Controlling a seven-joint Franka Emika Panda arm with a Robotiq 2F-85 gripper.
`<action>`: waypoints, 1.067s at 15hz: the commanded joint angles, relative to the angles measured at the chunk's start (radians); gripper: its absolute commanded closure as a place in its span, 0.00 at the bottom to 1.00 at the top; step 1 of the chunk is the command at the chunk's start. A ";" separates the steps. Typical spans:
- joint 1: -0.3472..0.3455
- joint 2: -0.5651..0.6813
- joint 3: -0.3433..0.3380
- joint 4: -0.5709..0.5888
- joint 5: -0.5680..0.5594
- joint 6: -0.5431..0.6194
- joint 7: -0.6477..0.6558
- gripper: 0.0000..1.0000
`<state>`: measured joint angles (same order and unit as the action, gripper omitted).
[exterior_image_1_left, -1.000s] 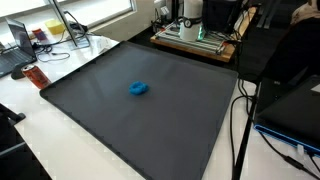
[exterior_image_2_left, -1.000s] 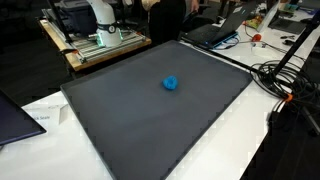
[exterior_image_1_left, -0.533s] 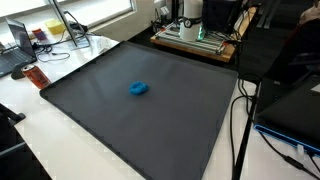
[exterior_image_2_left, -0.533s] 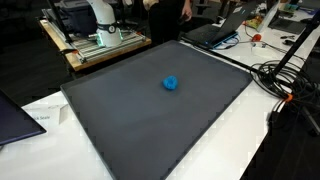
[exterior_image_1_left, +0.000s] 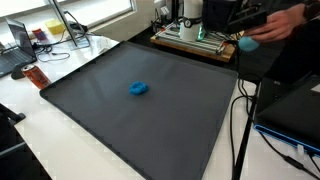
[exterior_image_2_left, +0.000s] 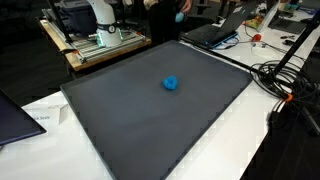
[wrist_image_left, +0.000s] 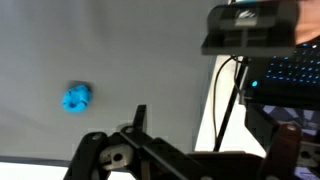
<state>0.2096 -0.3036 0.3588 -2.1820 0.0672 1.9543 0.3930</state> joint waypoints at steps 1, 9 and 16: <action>0.055 -0.007 -0.035 -0.001 0.093 0.026 -0.152 0.00; 0.074 0.001 -0.092 0.006 0.189 0.004 -0.381 0.08; 0.067 -0.005 -0.122 -0.012 0.208 0.004 -0.457 0.15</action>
<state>0.2686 -0.3026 0.2627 -2.1829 0.2380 1.9663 -0.0173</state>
